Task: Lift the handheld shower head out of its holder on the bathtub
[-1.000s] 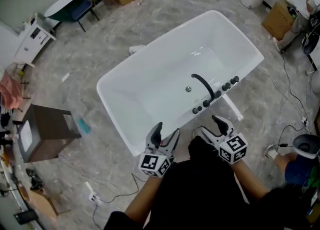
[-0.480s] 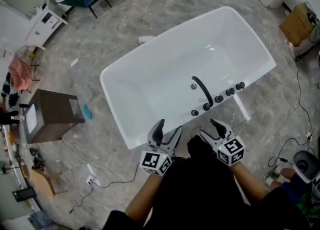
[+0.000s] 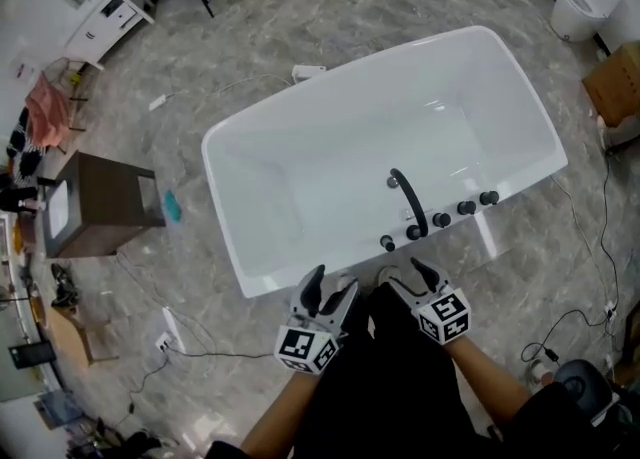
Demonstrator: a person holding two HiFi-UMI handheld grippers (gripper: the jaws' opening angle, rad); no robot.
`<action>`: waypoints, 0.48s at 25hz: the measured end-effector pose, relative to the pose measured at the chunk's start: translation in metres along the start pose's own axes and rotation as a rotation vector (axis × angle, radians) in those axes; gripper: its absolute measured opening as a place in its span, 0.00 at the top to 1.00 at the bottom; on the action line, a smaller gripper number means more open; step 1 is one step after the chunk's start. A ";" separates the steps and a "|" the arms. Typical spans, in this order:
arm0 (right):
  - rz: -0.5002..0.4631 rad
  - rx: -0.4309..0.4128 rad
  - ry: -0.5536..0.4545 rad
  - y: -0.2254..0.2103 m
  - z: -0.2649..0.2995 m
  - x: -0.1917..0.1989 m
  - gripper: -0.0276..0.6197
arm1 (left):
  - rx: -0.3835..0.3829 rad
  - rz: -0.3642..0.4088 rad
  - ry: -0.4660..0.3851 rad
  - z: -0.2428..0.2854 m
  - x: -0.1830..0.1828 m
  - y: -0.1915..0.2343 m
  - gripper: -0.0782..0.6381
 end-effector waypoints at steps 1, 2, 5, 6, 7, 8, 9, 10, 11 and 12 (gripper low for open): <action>-0.014 -0.002 0.021 -0.002 0.006 0.005 0.59 | 0.005 -0.009 -0.002 0.003 0.002 0.001 0.49; -0.024 -0.002 0.040 -0.004 0.012 0.008 0.59 | 0.013 -0.015 -0.005 0.006 0.003 0.001 0.49; -0.013 0.008 0.079 -0.012 0.027 0.018 0.59 | 0.032 -0.022 -0.010 0.015 0.003 0.003 0.49; -0.009 0.012 0.092 -0.015 0.031 0.022 0.59 | 0.030 -0.028 -0.012 0.018 0.005 0.004 0.49; -0.008 0.016 0.106 -0.019 0.035 0.027 0.59 | 0.025 -0.035 -0.013 0.022 0.008 0.007 0.49; -0.008 0.020 0.120 -0.022 0.040 0.032 0.59 | 0.018 -0.041 -0.012 0.025 0.011 0.011 0.49; -0.007 0.023 0.133 -0.026 0.046 0.038 0.59 | 0.011 -0.045 -0.009 0.028 0.015 0.015 0.49; -0.005 0.028 0.145 -0.030 0.052 0.044 0.59 | 0.008 -0.048 -0.007 0.032 0.019 0.020 0.49; -0.005 0.034 0.156 -0.034 0.058 0.049 0.59 | 0.007 -0.050 -0.004 0.035 0.022 0.024 0.49; -0.006 0.040 0.166 -0.037 0.064 0.055 0.59 | 0.009 -0.054 -0.002 0.038 0.026 0.029 0.49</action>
Point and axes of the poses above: the fingertips, and each gripper's own axes: z forward along the fingers, y to its left, x out of its underside, the point moved 4 cm from there along -z, backward along the fingers, and after that the axes turned 3 degrees about y, right-handed, at the moved point
